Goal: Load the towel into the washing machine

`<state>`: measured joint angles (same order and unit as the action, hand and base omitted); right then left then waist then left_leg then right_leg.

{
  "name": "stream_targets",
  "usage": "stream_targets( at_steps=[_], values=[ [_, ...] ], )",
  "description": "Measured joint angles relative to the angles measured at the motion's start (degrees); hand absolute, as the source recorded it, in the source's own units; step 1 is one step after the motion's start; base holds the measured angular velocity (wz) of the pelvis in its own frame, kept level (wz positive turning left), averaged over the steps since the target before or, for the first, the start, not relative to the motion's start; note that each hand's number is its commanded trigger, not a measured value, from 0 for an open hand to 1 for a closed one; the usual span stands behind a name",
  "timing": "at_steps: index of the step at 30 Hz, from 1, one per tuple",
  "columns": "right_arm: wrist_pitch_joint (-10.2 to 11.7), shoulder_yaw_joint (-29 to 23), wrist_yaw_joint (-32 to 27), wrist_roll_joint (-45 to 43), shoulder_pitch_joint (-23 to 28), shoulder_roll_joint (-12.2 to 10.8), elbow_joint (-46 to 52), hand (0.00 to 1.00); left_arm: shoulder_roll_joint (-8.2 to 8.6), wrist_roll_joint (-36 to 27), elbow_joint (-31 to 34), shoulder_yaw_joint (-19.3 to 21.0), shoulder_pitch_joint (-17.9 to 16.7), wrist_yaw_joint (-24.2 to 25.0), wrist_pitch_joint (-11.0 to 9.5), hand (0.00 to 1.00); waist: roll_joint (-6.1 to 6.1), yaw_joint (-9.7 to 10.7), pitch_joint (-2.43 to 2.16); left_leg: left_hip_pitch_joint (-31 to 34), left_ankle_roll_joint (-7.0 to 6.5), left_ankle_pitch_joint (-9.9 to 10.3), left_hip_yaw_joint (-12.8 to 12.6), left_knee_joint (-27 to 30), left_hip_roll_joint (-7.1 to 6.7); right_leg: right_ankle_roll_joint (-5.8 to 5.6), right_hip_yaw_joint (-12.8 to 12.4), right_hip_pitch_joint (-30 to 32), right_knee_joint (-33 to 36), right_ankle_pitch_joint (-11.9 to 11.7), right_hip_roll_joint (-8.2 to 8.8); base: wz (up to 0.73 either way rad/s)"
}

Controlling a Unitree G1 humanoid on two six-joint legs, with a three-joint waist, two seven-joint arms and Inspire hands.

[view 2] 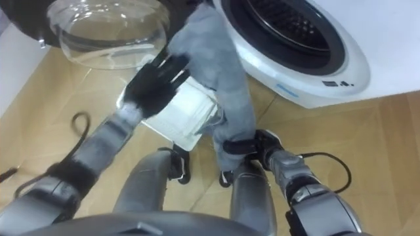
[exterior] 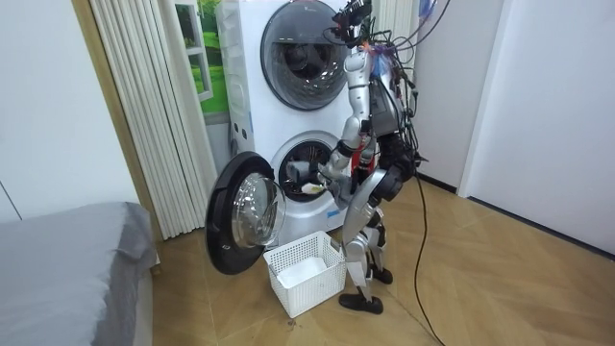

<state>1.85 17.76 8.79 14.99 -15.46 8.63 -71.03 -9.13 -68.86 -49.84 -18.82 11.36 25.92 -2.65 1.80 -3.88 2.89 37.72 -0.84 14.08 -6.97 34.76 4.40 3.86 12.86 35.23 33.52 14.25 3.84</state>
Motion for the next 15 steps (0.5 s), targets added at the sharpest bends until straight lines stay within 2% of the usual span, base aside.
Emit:
stream_targets(
  at_steps=[1,6,8,11,13,15],
  values=[
    [0.0,-0.09,-0.03,-0.49,-0.03,0.39,0.0,1.0,-0.36,3.43,-1.3,0.87,-0.66,-0.72,-0.35,0.0,0.08,-0.77,-0.02,0.11,0.01,-0.01,-0.07,-0.15,-0.05,0.01,0.05,0.14,0.0,0.07,0.06,0.04],
    [0.08,-0.03,-0.57,-1.82,-0.47,1.46,-0.03,1.0,-1.61,19.31,-4.19,1.19,-2.39,-4.48,-2.19,0.0,0.09,-1.72,-0.05,0.58,0.01,-0.09,-0.25,-0.1,-0.3,-0.17,0.06,0.69,0.4,0.28,0.31,0.03],
    [0.08,-0.04,-0.77,-1.86,-0.82,1.86,-0.02,1.0,-1.62,24.75,-4.35,1.12,-2.91,-5.87,-2.25,0.0,0.08,-1.81,-0.05,1.17,-0.07,-0.15,-0.24,-0.04,-0.39,-0.17,0.06,1.31,0.63,0.28,0.41,0.0],
    [0.09,-0.04,-2.11,-1.86,-1.23,2.42,-0.03,1.0,-1.6,32.73,-4.4,1.03,-2.76,-8.4,-2.66,0.0,-0.09,-1.37,-0.14,1.53,-0.33,-0.66,-0.24,-0.25,-1.21,-0.31,0.09,2.12,1.34,0.73,1.38,0.1],
    [0.09,-0.26,-3.05,-1.83,-1.42,2.42,-0.03,1.0,-1.57,39.28,-5.47,1.02,-2.86,-10.52,-3.65,0.0,-0.2,-1.32,-0.13,1.19,-0.4,-0.7,-0.21,-0.15,-1.35,-0.32,0.1,1.87,1.46,0.73,1.58,0.0],
    [0.09,-1.16,-3.74,-1.75,-1.45,2.41,-0.01,1.0,-1.54,42.47,-6.21,1.01,-3.28,-11.89,-3.67,0.0,-0.34,-1.18,-0.07,0.97,-0.54,-0.82,-0.12,-0.18,-1.74,-0.48,0.08,1.88,1.97,0.86,1.99,0.04]
  ],
)
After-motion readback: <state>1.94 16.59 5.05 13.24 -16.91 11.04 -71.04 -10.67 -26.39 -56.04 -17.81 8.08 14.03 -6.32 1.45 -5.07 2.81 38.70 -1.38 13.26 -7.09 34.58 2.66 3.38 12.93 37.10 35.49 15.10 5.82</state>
